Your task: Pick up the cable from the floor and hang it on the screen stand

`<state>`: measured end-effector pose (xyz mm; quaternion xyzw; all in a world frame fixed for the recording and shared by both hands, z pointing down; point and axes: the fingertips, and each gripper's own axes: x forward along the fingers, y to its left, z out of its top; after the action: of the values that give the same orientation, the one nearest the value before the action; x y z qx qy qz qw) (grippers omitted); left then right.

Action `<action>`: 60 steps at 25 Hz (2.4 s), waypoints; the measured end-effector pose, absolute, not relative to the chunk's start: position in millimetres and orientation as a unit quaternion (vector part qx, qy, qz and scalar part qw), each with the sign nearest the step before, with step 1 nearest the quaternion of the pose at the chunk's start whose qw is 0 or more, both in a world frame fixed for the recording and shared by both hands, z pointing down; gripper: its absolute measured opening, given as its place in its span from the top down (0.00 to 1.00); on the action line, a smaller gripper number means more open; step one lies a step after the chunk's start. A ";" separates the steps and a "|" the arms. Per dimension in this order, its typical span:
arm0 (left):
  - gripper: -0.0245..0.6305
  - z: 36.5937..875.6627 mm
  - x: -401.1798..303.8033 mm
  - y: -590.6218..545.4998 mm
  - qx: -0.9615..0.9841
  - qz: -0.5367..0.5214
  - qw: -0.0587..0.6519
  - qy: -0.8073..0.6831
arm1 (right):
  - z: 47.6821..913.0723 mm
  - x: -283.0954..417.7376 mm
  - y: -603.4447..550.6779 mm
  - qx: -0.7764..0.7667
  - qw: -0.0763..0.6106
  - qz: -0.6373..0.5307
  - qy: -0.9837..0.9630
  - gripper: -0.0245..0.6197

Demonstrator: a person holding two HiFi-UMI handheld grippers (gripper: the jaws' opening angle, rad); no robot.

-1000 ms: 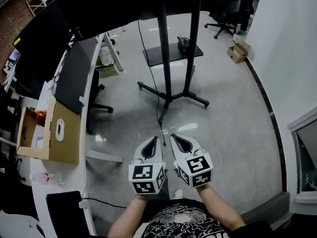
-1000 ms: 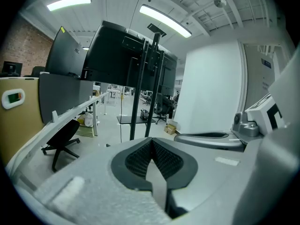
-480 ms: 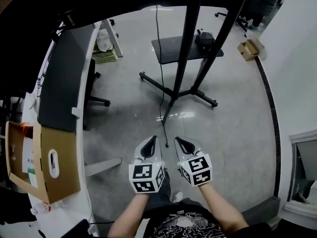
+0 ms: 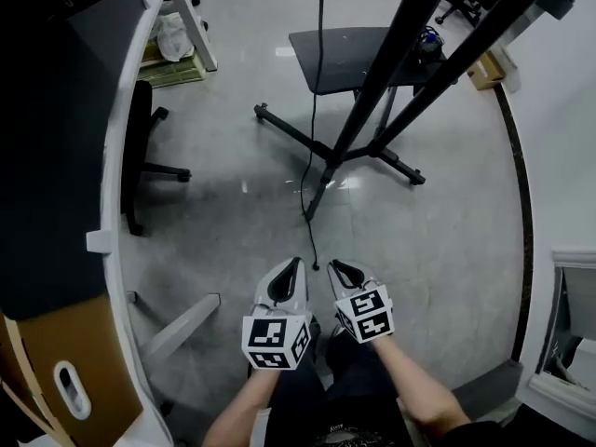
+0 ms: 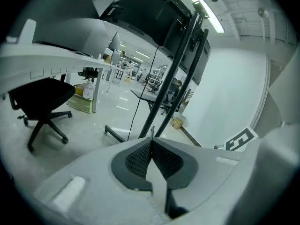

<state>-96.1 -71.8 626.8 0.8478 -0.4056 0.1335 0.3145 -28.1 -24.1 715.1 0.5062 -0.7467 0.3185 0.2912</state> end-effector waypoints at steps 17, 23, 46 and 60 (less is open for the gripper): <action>0.97 881.9 -83.0 -96.3 0.823 0.054 0.278 -0.493 | 1037.3 -13.5 -6.2 0.452 0.323 0.343 -0.758 0.87; 0.97 954.6 -80.6 -97.1 0.813 0.045 0.268 -0.516 | 1127.7 -1.6 5.3 0.440 0.326 0.355 -0.757 0.85; 0.97 999.4 -116.4 -80.5 0.807 0.060 0.232 -0.540 | 1273.0 -6.3 0.7 0.442 0.410 0.411 -0.683 0.89; 0.97 922.0 -121.6 -120.5 0.830 0.089 0.177 -0.521 | 1145.4 -47.1 -31.5 0.365 0.407 0.231 -0.805 0.93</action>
<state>-121.6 -120.5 922.0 0.8302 -0.5212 0.0885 0.1771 -47.1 -31.5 1145.4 0.3652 -0.8047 0.2314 0.4070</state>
